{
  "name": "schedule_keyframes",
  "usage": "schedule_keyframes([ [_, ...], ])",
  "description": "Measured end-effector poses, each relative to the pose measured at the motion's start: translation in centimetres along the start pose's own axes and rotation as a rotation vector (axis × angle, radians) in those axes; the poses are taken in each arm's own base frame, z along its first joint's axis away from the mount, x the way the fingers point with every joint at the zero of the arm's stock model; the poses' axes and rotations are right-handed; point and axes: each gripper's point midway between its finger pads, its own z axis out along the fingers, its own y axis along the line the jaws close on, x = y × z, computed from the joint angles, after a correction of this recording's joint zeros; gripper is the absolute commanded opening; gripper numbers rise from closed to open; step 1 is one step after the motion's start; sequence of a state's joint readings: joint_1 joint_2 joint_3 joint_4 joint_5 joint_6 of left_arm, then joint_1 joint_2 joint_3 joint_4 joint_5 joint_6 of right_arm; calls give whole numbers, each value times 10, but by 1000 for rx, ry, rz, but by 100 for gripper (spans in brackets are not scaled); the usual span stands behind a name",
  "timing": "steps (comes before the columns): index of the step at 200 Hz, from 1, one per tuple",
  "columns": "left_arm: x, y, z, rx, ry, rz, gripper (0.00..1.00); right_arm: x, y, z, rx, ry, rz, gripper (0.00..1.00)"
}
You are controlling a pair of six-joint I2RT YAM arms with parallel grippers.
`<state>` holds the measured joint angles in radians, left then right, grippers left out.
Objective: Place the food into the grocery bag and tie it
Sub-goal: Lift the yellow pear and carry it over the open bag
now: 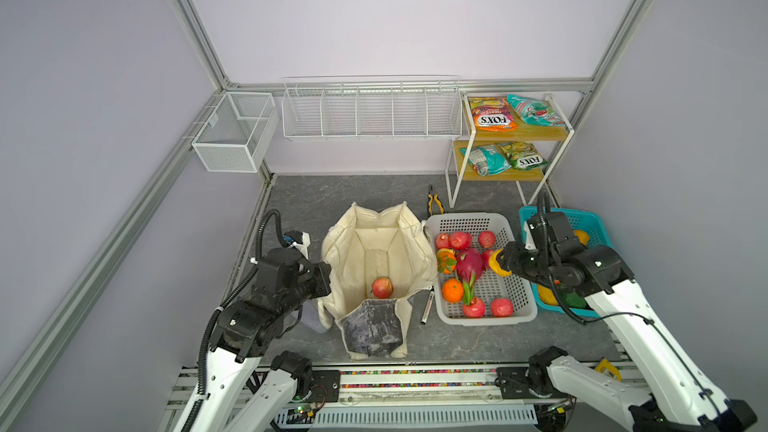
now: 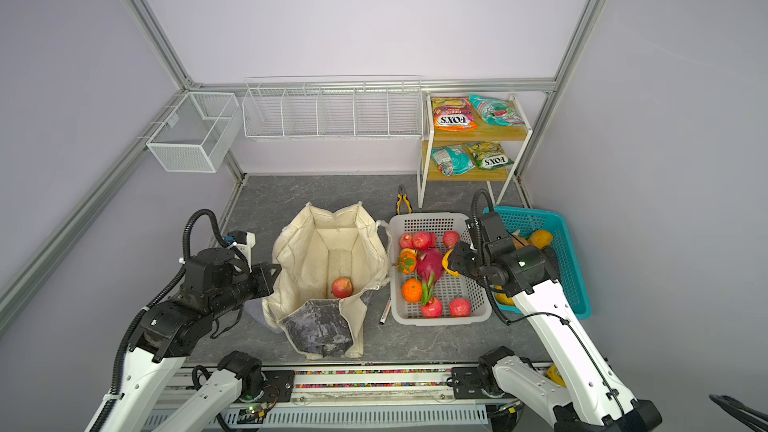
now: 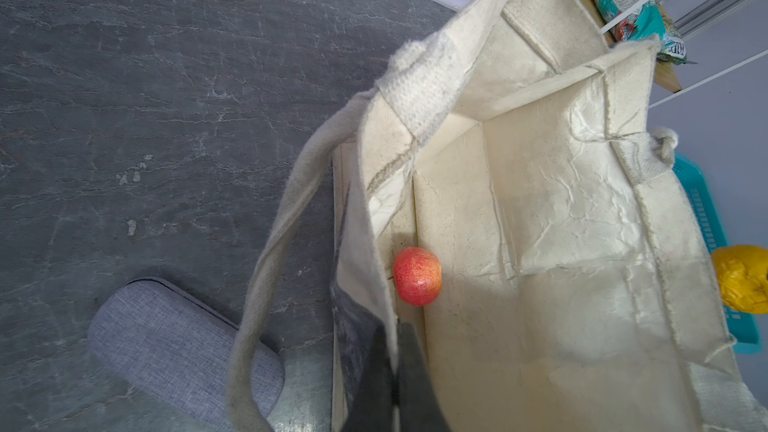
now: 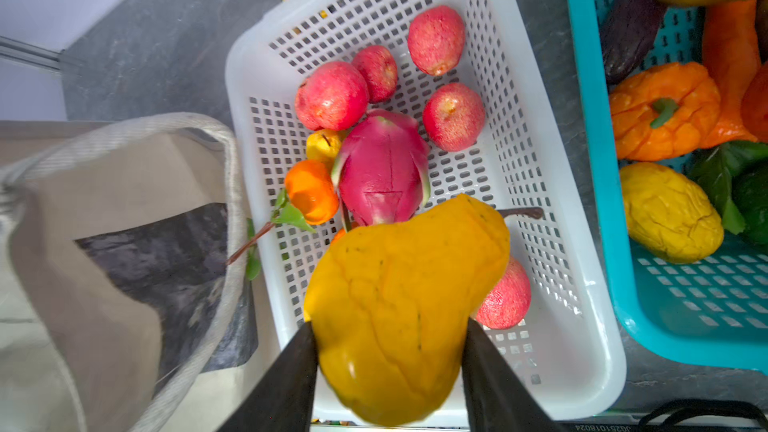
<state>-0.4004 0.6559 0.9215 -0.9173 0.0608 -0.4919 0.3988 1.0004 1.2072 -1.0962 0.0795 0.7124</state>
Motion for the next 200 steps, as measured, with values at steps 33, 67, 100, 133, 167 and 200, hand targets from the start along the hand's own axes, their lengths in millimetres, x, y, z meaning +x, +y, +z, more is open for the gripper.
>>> schedule_keyframes([
  [33, 0, 0, 0, 0, 0, 0, 0, -4, 11, -17, -40, 3, -15, 53],
  [67, 0, 0, 0, -1, 1, 1, 0, -12, 40, -40, -107, -14, -64, 53],
  [100, 0, 0, 0, -1, 1, 5, 0, -20, 82, -63, -180, -35, -153, 53],
  [133, 0, 0, 1, -2, 3, 10, 0, -17, 131, -74, -239, -35, -258, 53],
  [167, 2, 1, 0, -5, 8, 19, 0, -3, 187, -66, -269, -3, -369, 53],
  [200, 2, 1, 0, -4, 8, 23, 0, 14, 245, -50, -288, 18, -474, 53],
])
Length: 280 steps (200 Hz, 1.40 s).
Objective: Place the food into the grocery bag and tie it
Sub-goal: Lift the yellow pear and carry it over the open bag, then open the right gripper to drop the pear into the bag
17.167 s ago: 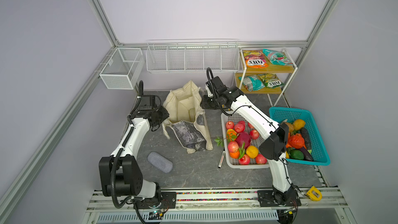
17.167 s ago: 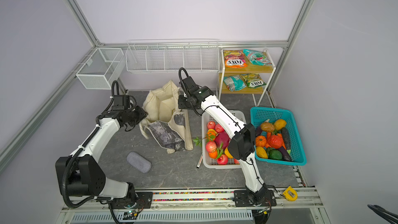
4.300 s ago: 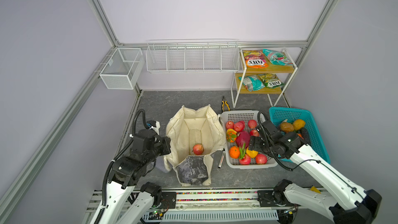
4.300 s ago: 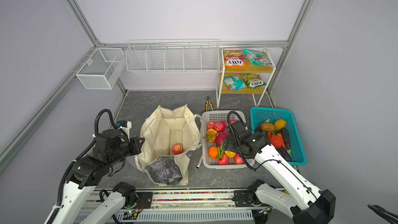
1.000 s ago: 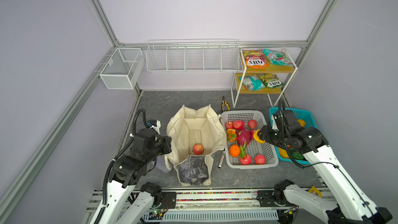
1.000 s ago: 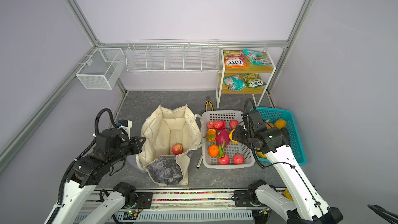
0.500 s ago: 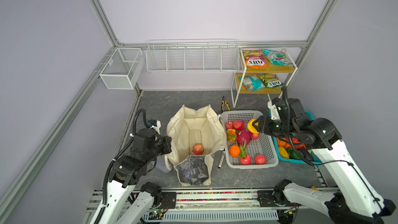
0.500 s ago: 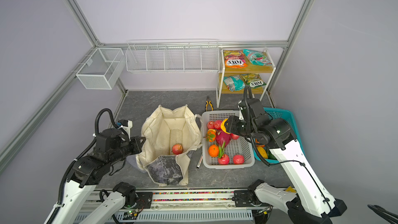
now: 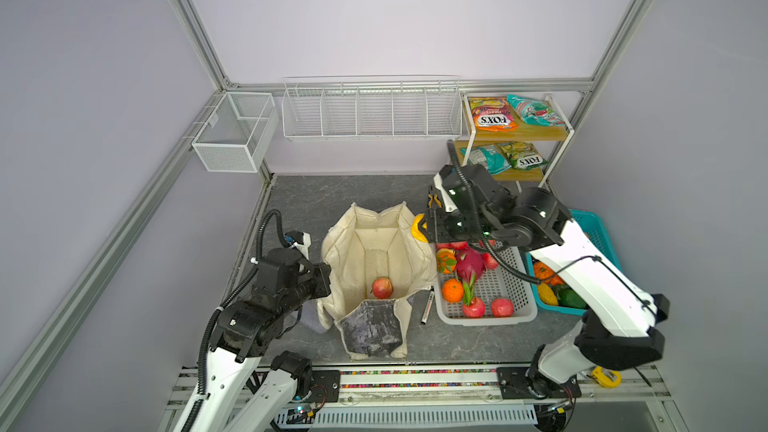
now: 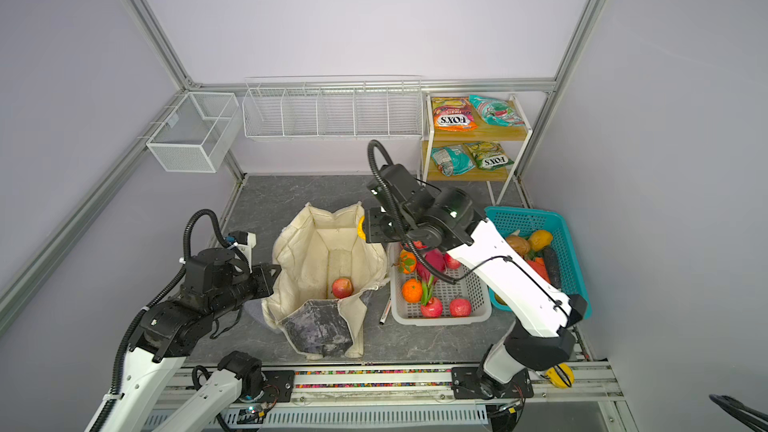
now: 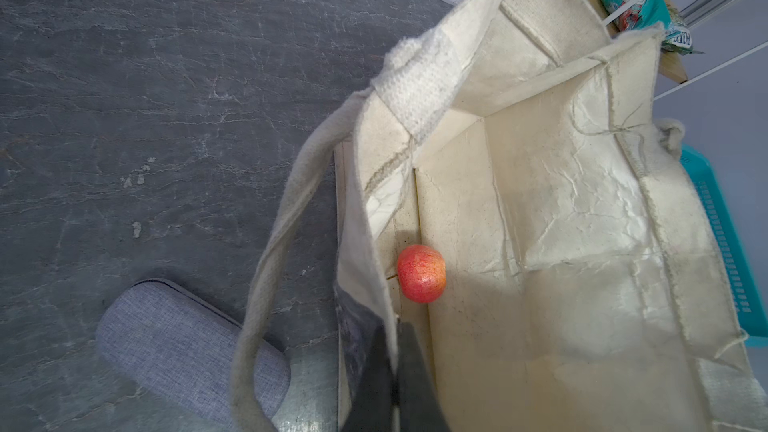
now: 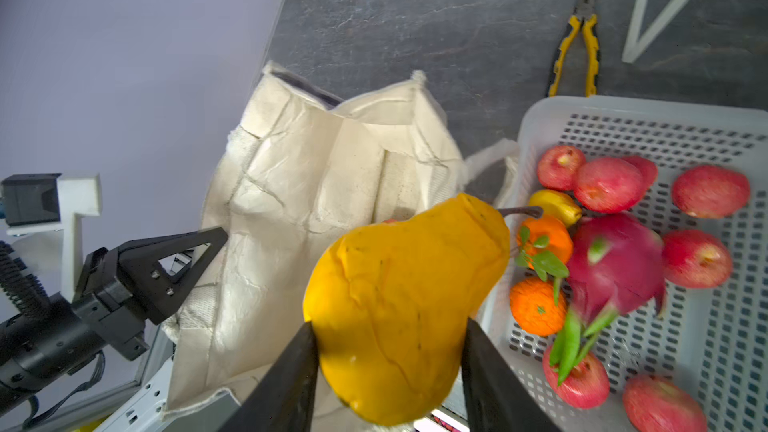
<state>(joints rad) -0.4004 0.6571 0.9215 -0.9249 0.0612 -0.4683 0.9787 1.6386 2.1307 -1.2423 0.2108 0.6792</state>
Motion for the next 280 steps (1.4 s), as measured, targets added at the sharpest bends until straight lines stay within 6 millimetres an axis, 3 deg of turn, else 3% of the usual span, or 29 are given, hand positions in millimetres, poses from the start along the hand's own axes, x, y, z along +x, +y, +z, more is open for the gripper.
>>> schedule_keyframes([
  [27, 0, 0, 0, 1, -1, 3, 0, -1, 39, 36, -13, 40, -74, 53],
  [47, 0, -1, -2, 7, -4, 4, 0, 8, 59, 76, -2, 93, -119, 53],
  [76, 1, -2, -3, 15, -4, 8, 0, 43, 56, 136, 75, 229, -163, 54],
  [100, 1, -3, -3, 19, -1, 11, 0, 69, 46, 167, 130, 317, -185, 55],
  [149, 1, -3, -3, 22, -1, 11, 0, 110, 32, 192, 172, 433, -206, 55],
  [201, 1, -3, -2, 21, 0, 15, 0, 137, 31, 210, 169, 493, -215, 57],
  [224, 1, -3, -2, 21, 0, 19, 0, 149, 28, 222, 172, 520, -212, 63],
  [280, 0, -4, -2, 22, -2, 21, 0, 149, 30, 228, 168, 504, -200, 82],
])
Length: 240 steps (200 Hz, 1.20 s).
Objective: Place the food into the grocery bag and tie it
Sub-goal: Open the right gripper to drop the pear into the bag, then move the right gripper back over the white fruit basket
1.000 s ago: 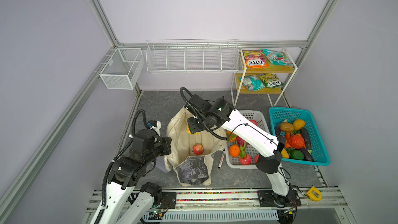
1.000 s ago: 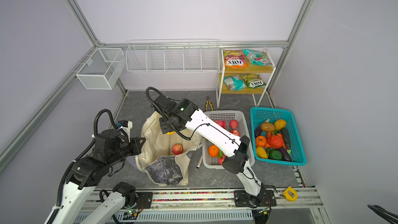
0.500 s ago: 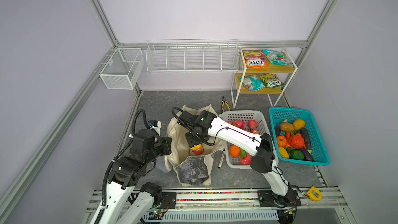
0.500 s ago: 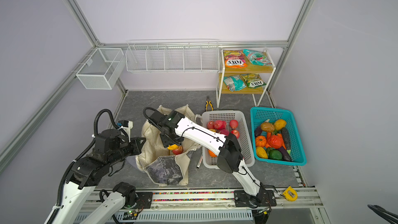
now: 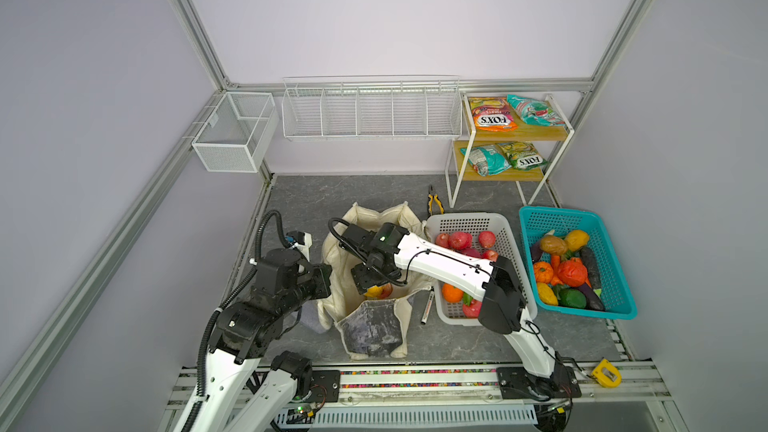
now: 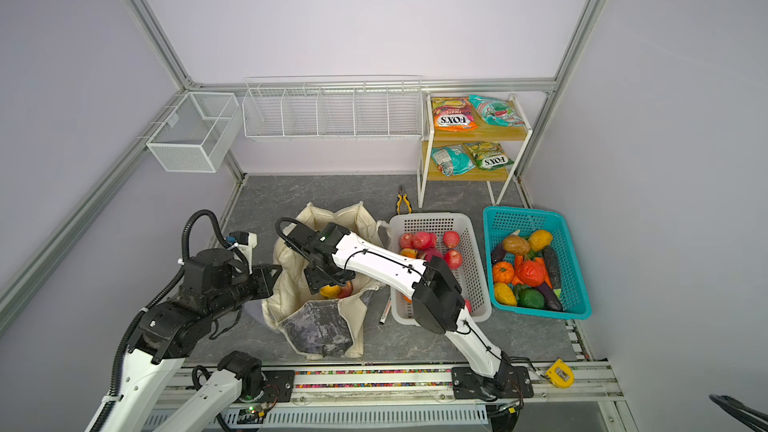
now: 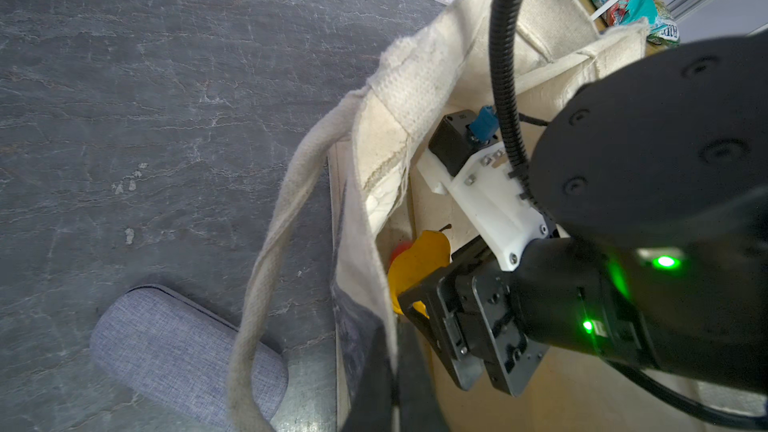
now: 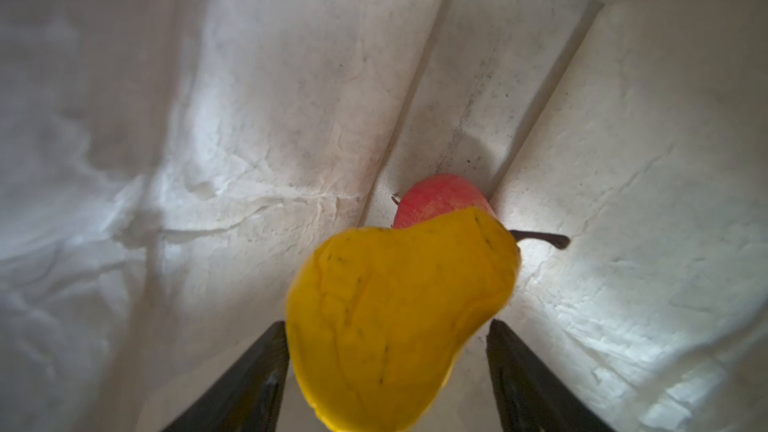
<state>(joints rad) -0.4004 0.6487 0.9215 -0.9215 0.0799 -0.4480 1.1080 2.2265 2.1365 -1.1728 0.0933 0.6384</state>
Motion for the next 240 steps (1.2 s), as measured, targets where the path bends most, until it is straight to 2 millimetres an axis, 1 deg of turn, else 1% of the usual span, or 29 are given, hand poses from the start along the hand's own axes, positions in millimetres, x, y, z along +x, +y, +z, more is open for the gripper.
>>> schedule_keyframes([
  [40, 0, 0, 0, 1, -1, 2, 0, -5, -2, -3, 21, -28, -2, 93],
  [54, 0, 0, 0, 1, -1, 3, 0, -10, -1, -10, 27, -53, -7, 96],
  [71, 0, 0, 0, 0, -1, 6, 0, -19, 1, -24, 30, -99, -13, 99],
  [75, 0, 0, 0, 0, -1, 6, 0, -21, 3, -29, 29, -114, -15, 100],
  [84, 0, 0, 0, 0, -1, 7, 0, -27, 5, -42, 26, -147, -19, 98],
  [85, 0, 0, 0, 0, -1, 8, 0, -28, 5, -43, 27, -150, -19, 97],
  [88, 0, 0, 0, 0, -1, 8, 0, -30, 6, -47, 26, -161, -20, 90],
  [90, 0, 0, 0, 0, -1, 9, 0, -31, 7, -50, 23, -170, -22, 88],
  [102, 0, 0, 0, 0, -1, 9, 0, -39, 9, -73, 15, -224, -22, 88],
  [114, 0, 0, -1, 0, -1, 9, 0, -46, 9, -101, 4, -289, -24, 88],
  [133, 1, 1, -1, 0, -3, 9, 0, -51, 2, -155, -16, -402, -7, 88],
  [155, 2, 1, -2, -1, -7, 10, 0, -46, -20, -226, -35, -545, 30, 88],
  [158, 2, 1, -3, 0, -8, 9, 0, -44, -25, -238, -37, -570, 38, 88],
  [160, 2, 1, -3, 0, -9, 10, 0, -43, -27, -242, -38, -579, 40, 88],
  [172, 2, 1, -3, 0, -9, 10, 0, -34, -47, -281, -42, -668, 74, 88],
  [185, 2, 1, -3, 0, -9, 10, 0, -20, -71, -313, -37, -754, 102, 88],
  [192, 2, 2, -3, -1, -8, 10, 0, -12, -84, -325, -31, -796, 111, 88],
  [199, 2, 2, -2, -1, -7, 10, 0, -5, -97, -336, -23, -844, 128, 88],
  [211, 3, 2, -2, -1, -6, 10, 0, 7, -121, -346, 7, -921, 172, 88],
  [226, 3, 2, -2, -2, -6, 10, 0, 20, -150, -350, 60, -1001, 245, 88],
  [240, 3, 2, -2, -2, -6, 9, 0, 31, -174, -347, 114, -1046, 323, 88],
])
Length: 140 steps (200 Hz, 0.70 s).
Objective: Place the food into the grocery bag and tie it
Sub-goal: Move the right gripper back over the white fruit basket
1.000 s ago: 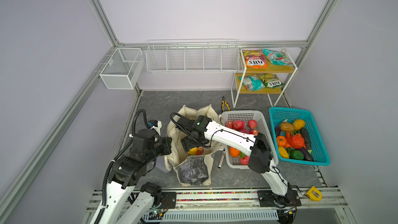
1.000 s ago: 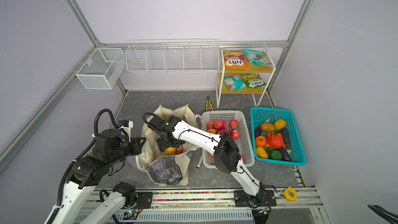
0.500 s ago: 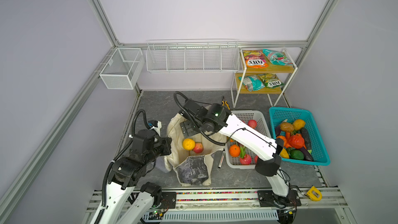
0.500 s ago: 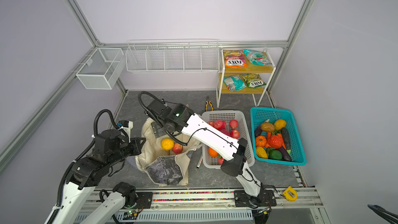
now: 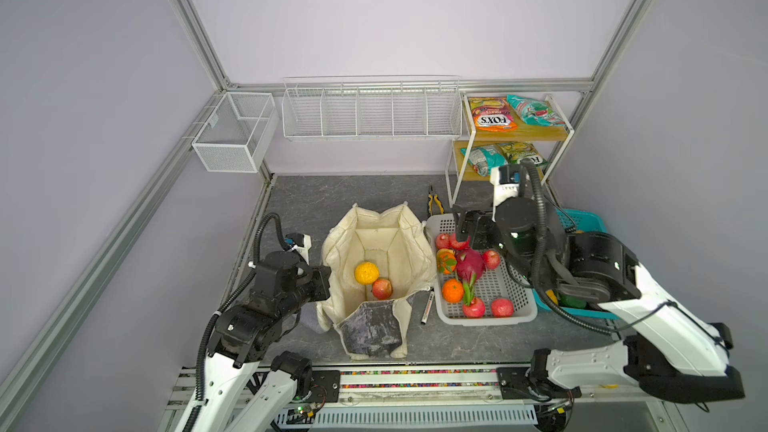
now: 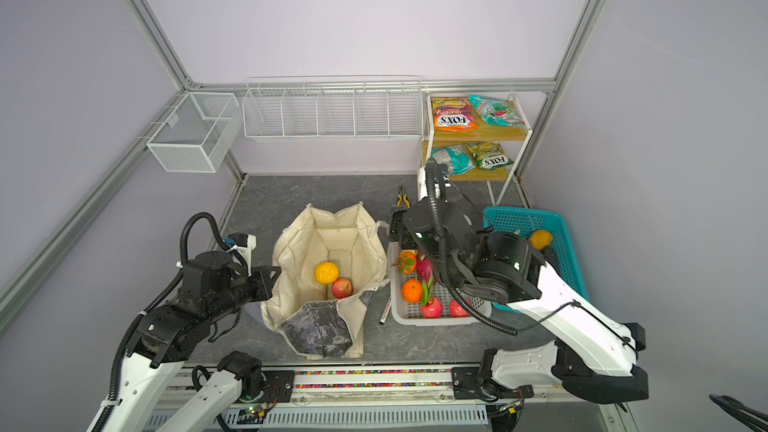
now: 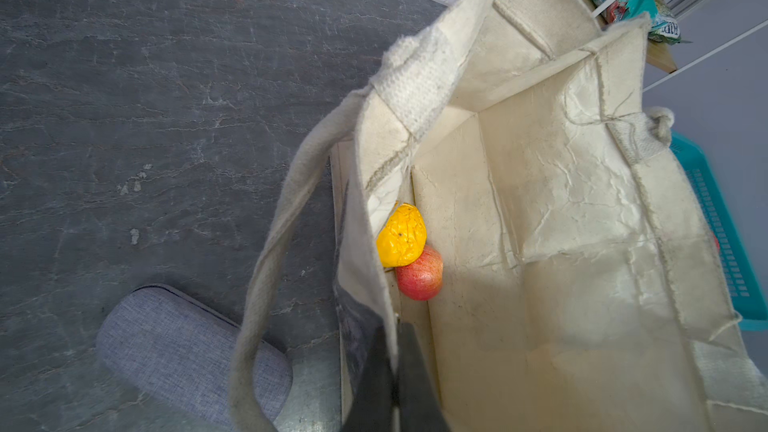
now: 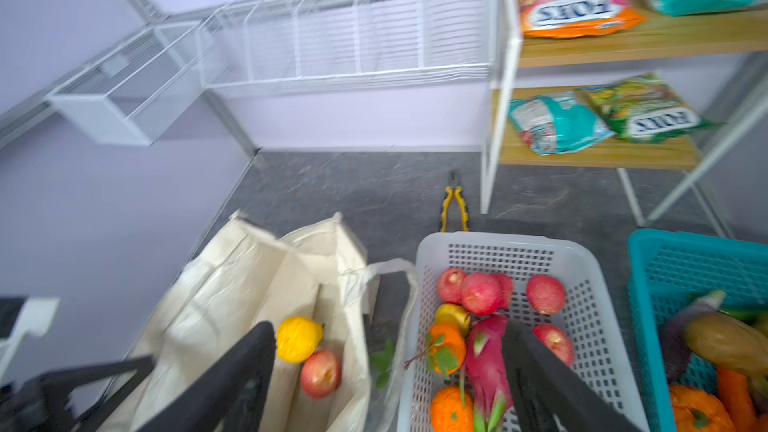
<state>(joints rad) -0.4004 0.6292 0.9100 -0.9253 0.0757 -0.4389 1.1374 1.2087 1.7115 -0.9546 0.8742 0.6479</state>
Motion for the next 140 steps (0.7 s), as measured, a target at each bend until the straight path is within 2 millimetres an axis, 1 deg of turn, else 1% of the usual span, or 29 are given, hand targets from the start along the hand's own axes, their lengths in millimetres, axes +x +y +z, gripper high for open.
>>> schedule_keyframes([
  [17, 0, 0, 1, -1, 3, 0, 0, 7, -25, 3, 91, -23, 67, 88],
  [32, 0, 0, 2, -3, 8, 2, 0, 14, -42, 9, 165, -17, 146, 88],
  [45, 1, 1, 3, -5, 10, 3, 0, 24, -56, 16, 222, 4, 217, 88],
  [66, 1, 1, 3, -5, 9, 4, 0, 51, -76, 29, 296, 68, 337, 88],
  [78, 1, 1, 3, -5, 10, 5, 0, 74, -85, 39, 331, 131, 405, 88],
  [92, 2, 1, 3, -5, 11, 6, 0, 99, -91, 48, 362, 208, 483, 88],
  [108, 2, 1, 4, -5, 11, 6, 0, 126, -94, 55, 383, 293, 570, 90],
  [140, 3, 2, 4, -4, 8, 7, 0, 166, -91, 66, 406, 429, 771, 93],
])
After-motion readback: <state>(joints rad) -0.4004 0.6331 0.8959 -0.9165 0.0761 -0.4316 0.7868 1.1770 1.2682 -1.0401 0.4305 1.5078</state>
